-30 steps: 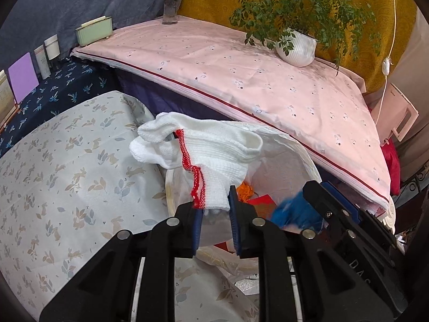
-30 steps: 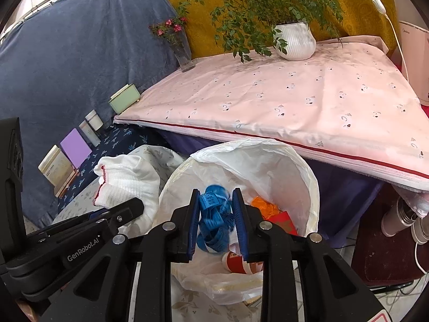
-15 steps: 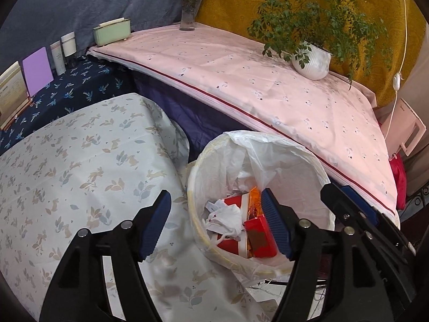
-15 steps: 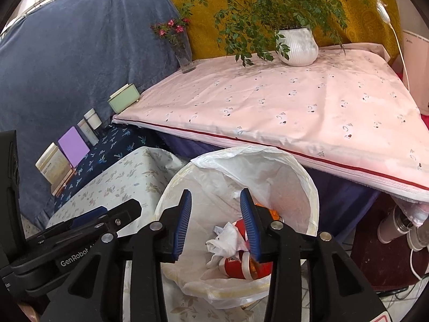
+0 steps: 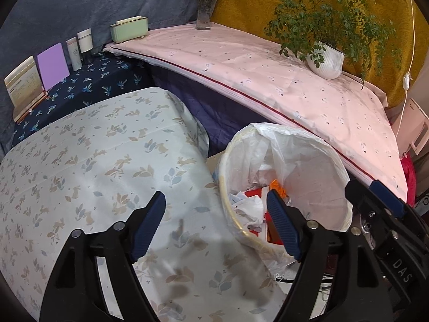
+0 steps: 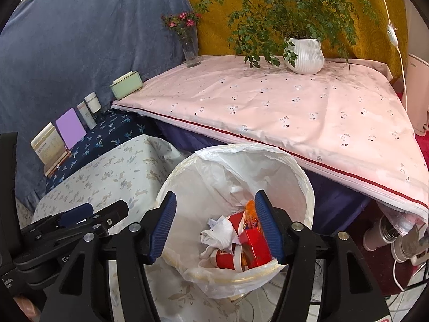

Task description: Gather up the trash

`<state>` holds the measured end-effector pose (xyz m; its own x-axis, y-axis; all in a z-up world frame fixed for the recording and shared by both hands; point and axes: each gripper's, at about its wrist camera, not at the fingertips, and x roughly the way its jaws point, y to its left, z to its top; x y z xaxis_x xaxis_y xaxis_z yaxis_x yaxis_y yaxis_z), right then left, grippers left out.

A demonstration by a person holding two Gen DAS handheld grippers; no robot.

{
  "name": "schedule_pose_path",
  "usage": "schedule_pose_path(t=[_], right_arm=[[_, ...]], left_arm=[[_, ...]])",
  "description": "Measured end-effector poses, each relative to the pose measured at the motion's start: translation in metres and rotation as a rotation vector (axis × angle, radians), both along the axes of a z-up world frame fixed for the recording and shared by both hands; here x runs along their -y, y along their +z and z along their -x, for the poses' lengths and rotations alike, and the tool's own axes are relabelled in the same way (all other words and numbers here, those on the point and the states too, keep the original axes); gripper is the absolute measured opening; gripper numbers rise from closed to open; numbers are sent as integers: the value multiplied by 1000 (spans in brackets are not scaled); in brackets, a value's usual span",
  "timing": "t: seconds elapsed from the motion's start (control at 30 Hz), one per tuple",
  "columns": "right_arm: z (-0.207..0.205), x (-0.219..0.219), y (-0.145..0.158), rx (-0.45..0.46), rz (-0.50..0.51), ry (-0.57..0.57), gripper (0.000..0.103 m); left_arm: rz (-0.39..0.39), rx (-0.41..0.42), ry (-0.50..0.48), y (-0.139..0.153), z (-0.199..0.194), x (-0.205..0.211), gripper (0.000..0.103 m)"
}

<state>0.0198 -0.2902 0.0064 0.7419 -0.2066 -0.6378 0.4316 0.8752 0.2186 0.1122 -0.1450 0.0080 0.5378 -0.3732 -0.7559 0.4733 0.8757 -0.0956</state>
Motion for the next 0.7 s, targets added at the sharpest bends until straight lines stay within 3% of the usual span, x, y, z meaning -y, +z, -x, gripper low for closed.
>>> schedule_pose_path(t=[0.23, 0.37, 0.5, 0.7], right_arm=[[3, -15, 2, -37, 73, 16, 71], [5, -22, 1, -54, 90, 31, 76], [6, -27, -1, -78, 96, 37, 83], [10, -33, -7, -102, 94, 46, 85]], left_arm=[[-27, 18, 24, -3, 7, -13, 81], [-36, 29, 42, -4, 11, -20, 88], [-39, 22, 46, -7, 15, -27, 89], [-45, 6, 67, -15, 20, -39, 90]])
